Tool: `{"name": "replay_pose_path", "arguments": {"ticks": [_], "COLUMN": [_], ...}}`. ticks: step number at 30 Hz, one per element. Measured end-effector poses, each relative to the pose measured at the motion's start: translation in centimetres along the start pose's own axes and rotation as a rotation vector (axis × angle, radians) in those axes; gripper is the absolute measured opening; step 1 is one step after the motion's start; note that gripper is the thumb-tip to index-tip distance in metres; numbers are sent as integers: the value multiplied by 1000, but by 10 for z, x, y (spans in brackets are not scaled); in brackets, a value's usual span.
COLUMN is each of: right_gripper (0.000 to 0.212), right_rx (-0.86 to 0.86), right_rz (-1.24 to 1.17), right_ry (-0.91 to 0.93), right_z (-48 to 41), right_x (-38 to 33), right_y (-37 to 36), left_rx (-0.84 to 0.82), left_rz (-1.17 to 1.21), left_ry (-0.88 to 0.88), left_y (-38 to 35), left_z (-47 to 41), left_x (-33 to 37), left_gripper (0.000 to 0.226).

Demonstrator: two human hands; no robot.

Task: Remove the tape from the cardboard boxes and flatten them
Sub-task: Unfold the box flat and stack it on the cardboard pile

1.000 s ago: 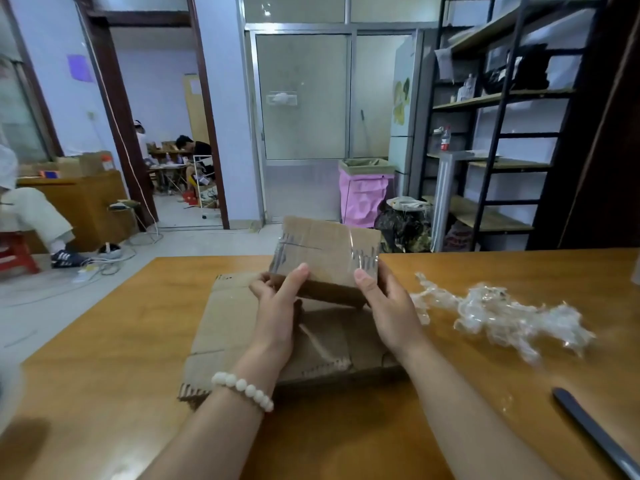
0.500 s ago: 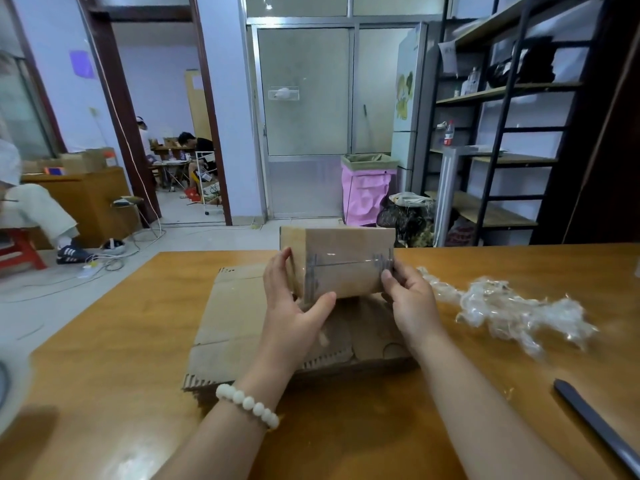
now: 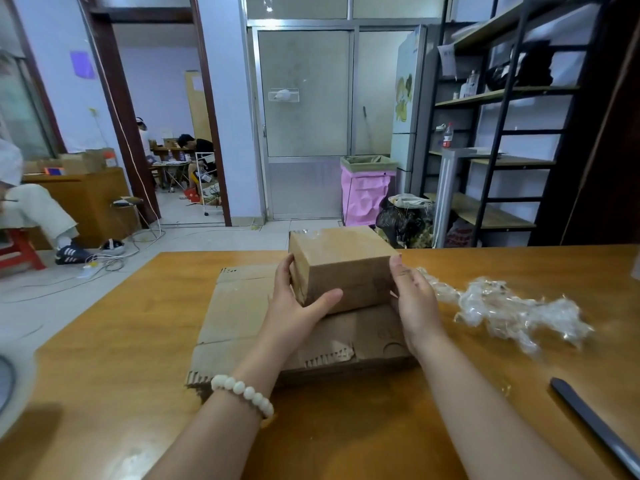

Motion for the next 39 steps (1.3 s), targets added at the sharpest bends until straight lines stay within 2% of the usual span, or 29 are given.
{"name": "replay_pose_path", "arguments": {"ticks": [2, 5, 7, 9, 10, 11, 17, 21, 24, 29, 31, 33, 36, 39], "right_gripper": [87, 78, 51, 20, 8, 6, 35, 37, 49, 87, 94, 92, 73, 60], "right_rx": [5, -4, -24, -36, -41, -48, -72, -77, -76, -6, 37, 100, 120, 118], "right_rz": [-34, -72, -92, -114, -120, -121, -72, -51, 27, 190, 259, 288, 374, 381], "right_ry": [-28, -41, -19, 4, 14, 29, 79, 104, 145, 361, 481, 685, 1010, 1119], "right_z": [-2, -1, 1, -2, -3, -3, -1, 0, 2, 5, 9, 15, 21, 22], "right_x": [4, 2, -3, -4, -3, -3, -6, -6, -6, -10, -16, -27, -36, -37], "right_y": [0, 2, 1, 1, 1, 1, -2, -2, -2, 2, 2, 2, -1, -2], "left_rx": [7, 24, 49, 62, 61, 58, 73, 66, 47, 49, 40, 41, 26, -1], "left_rz": [18, 115, 161, 189, 198, 196, 72, -28, -117, -156, -141, -136, -157, -165], "left_ry": [-15, -8, -4, 3, 4, 1, -42, -6, -44, -102, -109, -130, -172, -191], "left_y": [0, 0, 2, 2, 2, 2, 3, 2, 1, 1, 0, 0, -1, -3], "left_z": [2, 5, 5, 5, 4, 3, -1, -2, -2, 0, 1, 2, 3, 5], "left_x": [1, 5, 7, 6, 4, 3, 0, -5, -4, -2, 0, 1, 3, 6], "left_gripper": [96, 90, 85, 68, 65, 66, 83, 96, 103, 104, 102, 101, 103, 102]}}
Point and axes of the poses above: each hand's wrist, its own z-axis away from the middle knuckle, its own y-axis out of the back of the hand, x = y × z, the point moved 6 cm from there along -z, towards the middle knuckle, and after that the axes turned 15 degrees about x, right-handed, at the moved point
